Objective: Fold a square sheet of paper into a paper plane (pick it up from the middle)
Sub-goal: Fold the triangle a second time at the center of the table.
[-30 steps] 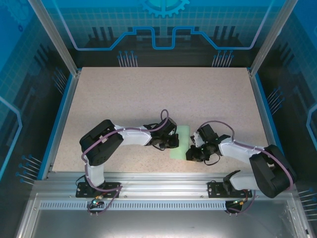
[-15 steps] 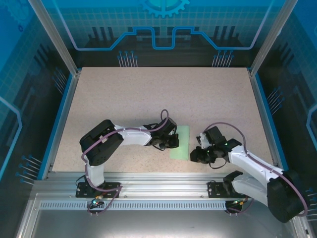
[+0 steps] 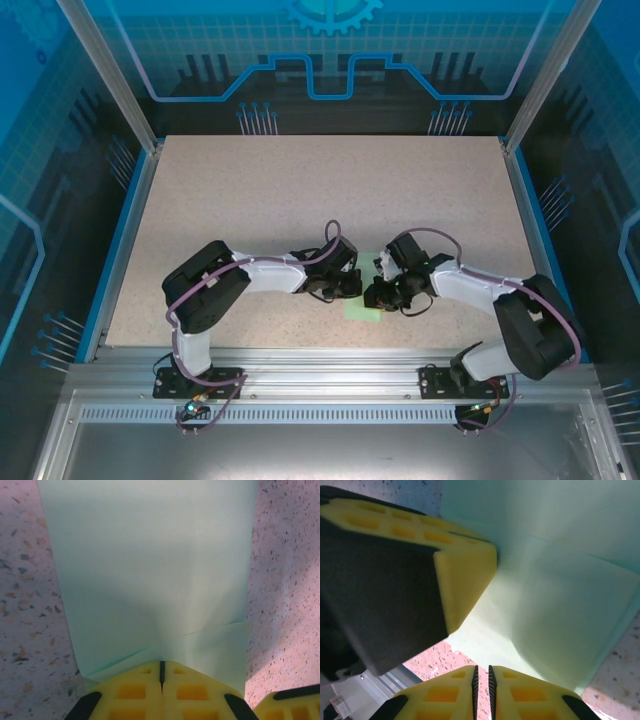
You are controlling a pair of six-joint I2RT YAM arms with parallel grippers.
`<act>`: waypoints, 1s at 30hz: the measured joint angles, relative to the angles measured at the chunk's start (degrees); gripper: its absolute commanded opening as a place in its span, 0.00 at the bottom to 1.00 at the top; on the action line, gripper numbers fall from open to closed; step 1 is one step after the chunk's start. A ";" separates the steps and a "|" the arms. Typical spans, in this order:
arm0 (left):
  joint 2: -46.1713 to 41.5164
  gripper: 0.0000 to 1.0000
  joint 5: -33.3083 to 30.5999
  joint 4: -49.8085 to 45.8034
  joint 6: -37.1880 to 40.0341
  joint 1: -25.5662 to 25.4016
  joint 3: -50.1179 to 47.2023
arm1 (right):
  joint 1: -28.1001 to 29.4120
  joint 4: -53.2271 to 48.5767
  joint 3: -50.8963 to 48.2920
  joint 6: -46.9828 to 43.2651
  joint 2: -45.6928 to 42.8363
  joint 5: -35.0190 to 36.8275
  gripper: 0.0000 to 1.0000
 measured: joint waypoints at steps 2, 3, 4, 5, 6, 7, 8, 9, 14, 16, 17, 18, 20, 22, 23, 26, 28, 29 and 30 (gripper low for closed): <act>0.00 0.03 0.04 0.00 0.00 0.00 0.00 | 0.13 0.87 0.66 0.00 1.49 -0.20 0.16; 0.00 0.03 0.04 0.00 0.00 0.00 0.00 | 0.26 1.49 0.92 0.02 2.16 -0.24 0.16; 0.00 0.03 0.04 0.00 0.00 0.00 0.00 | 0.33 1.90 1.11 -0.02 2.82 -0.46 0.17; 0.04 0.03 0.04 0.00 0.02 0.02 0.00 | 0.31 1.95 1.31 -0.02 3.41 -0.79 0.16; 0.04 0.03 0.04 0.00 0.02 0.02 0.00 | 0.31 1.92 1.42 -0.04 3.91 -1.03 0.16; 0.04 0.03 0.04 -0.02 0.07 0.02 -0.02 | 0.31 1.88 1.60 -0.04 4.52 -1.36 0.16; 0.07 0.03 0.04 -0.02 0.09 0.02 -0.02 | 0.24 1.84 1.75 -0.07 5.14 -1.68 0.16; 0.11 0.03 0.04 -0.02 0.11 0.04 -0.02 | 0.20 1.70 1.81 -0.07 5.57 -1.79 0.16; 0.11 0.03 0.07 -0.02 0.02 0.04 0.00 | -0.09 1.79 1.07 -0.02 7.17 -1.11 0.15; 0.11 0.02 0.09 0.00 0.00 0.04 0.00 | -0.44 3.30 -0.09 0.04 6.71 -1.40 0.15; 0.11 0.02 0.09 0.00 0.00 0.04 0.00 | -0.59 4.20 -0.92 0.09 6.14 -1.46 0.15; 0.11 0.02 0.09 0.02 0.00 0.04 0.00 | -0.72 5.11 -1.77 0.17 5.53 -1.55 0.16; 0.15 0.02 0.11 0.26 0.00 0.00 0.00 | -1.31 6.88 -3.80 0.22 3.76 -1.60 0.17; 0.26 0.02 0.15 0.66 0.00 -0.09 0.00 | -2.23 7.48 -5.77 0.24 1.70 -1.64 0.17; 0.35 0.02 0.33 0.85 -0.02 -0.11 0.00 | -2.91 7.39 -6.84 0.24 0.35 -1.60 0.18; 0.48 0.02 0.52 1.20 -0.04 -0.13 0.00 | -4.55 5.95 -9.60 0.26 -3.76 -1.16 0.19; 0.48 0.02 0.52 1.27 -0.24 -0.15 0.00 | -5.14 4.35 -10.95 0.26 -6.47 -0.44 0.20; 0.48 0.02 0.52 1.27 -0.37 -0.15 0.00 | -5.33 3.21 -11.47 0.22 -7.89 0.13 0.21; 0.48 0.02 0.52 1.27 -0.46 -0.15 0.00 | -5.44 2.19 -11.80 0.22 -8.94 0.52 0.21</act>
